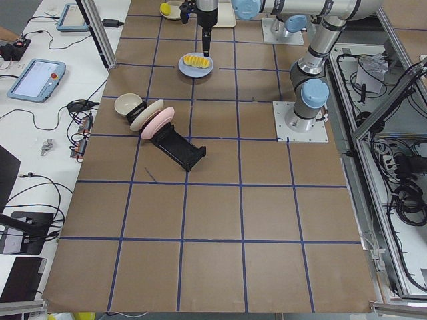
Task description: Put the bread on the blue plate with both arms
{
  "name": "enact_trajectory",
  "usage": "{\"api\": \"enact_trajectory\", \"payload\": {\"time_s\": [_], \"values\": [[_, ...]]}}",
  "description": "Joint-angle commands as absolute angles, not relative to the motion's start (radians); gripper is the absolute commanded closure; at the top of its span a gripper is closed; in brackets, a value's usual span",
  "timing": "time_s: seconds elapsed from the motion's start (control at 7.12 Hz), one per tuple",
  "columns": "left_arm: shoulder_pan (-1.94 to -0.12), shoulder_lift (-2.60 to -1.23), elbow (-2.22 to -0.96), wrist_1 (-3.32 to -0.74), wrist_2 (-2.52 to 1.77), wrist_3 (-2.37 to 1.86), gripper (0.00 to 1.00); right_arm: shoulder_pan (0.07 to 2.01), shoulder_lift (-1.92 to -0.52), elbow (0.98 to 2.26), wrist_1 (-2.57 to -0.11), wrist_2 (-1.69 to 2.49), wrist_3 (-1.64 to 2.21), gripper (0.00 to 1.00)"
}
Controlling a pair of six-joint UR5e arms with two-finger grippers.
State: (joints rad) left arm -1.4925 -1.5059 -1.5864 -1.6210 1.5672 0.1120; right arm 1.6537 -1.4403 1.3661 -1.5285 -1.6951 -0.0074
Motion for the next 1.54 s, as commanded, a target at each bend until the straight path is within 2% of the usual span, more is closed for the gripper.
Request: {"api": "enact_trajectory", "payload": {"time_s": [0.0, 0.56, 1.4], "values": [[-1.493, -1.505, -1.586, -1.621, 1.568, 0.112, 0.0, 1.641, -1.515, 1.478, -1.529, -1.583, -0.026, 0.03], [-1.493, -1.506, -1.585, -1.621, 1.565, 0.112, 0.0, 1.565, -1.639, 1.635, -1.558, -1.58, -0.109, 0.03], [-1.493, -1.509, -1.583, -1.623, 1.568, 0.11, 0.0, 1.565, -1.649, 1.632, -1.589, -1.586, -0.077, 0.01]]}}
